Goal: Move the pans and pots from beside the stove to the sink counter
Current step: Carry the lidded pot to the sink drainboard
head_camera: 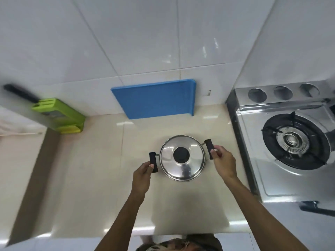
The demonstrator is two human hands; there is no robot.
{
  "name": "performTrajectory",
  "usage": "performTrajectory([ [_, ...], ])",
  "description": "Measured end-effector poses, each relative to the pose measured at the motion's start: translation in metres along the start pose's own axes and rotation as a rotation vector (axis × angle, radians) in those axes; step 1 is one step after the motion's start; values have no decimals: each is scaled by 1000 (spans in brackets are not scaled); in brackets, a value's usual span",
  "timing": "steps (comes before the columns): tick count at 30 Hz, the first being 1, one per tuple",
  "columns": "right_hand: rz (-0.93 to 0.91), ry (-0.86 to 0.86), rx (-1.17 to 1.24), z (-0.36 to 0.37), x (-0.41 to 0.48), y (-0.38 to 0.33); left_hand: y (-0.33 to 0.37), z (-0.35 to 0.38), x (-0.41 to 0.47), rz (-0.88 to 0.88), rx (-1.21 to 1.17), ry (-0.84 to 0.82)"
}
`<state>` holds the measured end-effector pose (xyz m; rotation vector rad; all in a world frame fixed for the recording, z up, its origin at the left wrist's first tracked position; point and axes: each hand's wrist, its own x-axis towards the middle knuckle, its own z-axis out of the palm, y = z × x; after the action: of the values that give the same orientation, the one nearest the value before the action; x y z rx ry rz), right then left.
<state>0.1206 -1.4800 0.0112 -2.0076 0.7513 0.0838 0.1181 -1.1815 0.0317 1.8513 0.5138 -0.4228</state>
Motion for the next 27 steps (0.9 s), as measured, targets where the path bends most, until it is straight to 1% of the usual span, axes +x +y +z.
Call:
performTrajectory([
  [5,-142,-129,36,53,-70,-38,-35,-92,-41,19,-75,166],
  [11,-341,-274,95,141,-169,-110,-75,-222,-110,97,-184,455],
  [17,-522,-415,151,247,-285,-186,-127,-367,-190,162,-296,710],
  [22,-605,-561,195,347,-385,-236,-181,-480,-256,177,-342,891],
  [27,-694,-734,203,434,-480,-269,-237,-567,-311,133,-383,1061],
])
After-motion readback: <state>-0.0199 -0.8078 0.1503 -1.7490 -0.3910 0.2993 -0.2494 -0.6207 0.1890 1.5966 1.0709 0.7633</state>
